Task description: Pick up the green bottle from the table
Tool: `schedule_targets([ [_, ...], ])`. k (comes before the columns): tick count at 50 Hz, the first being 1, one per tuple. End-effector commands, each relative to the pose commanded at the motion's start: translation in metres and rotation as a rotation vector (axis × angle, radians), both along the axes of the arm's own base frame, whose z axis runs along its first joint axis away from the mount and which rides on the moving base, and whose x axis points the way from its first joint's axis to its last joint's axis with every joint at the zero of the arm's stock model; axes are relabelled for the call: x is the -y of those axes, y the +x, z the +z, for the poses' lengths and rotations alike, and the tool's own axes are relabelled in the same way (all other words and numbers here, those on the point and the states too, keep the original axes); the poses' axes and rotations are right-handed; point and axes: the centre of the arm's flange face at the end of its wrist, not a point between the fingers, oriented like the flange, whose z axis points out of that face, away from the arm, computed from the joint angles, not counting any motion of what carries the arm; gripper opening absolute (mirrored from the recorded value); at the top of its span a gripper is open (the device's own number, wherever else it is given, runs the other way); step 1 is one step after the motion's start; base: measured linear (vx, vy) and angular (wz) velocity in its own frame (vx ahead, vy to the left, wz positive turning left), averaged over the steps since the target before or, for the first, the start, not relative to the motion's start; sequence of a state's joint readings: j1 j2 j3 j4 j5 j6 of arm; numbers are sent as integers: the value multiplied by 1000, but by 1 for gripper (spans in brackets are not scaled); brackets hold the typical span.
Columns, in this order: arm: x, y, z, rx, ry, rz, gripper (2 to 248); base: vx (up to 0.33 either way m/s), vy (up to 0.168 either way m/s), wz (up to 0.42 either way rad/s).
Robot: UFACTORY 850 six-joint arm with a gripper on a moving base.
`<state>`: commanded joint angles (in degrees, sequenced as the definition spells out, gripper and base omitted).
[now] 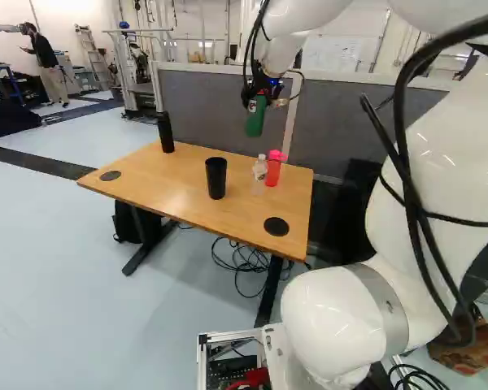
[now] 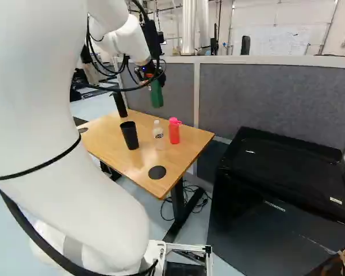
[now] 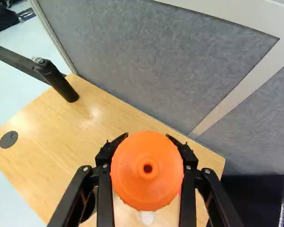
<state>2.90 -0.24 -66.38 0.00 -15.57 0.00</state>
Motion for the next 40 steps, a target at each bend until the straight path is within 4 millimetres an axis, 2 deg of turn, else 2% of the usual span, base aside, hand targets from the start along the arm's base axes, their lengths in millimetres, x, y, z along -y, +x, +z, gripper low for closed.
schedule_targets([
  [40,5,-42,-1,3,0,-5,24,0,0,0],
])
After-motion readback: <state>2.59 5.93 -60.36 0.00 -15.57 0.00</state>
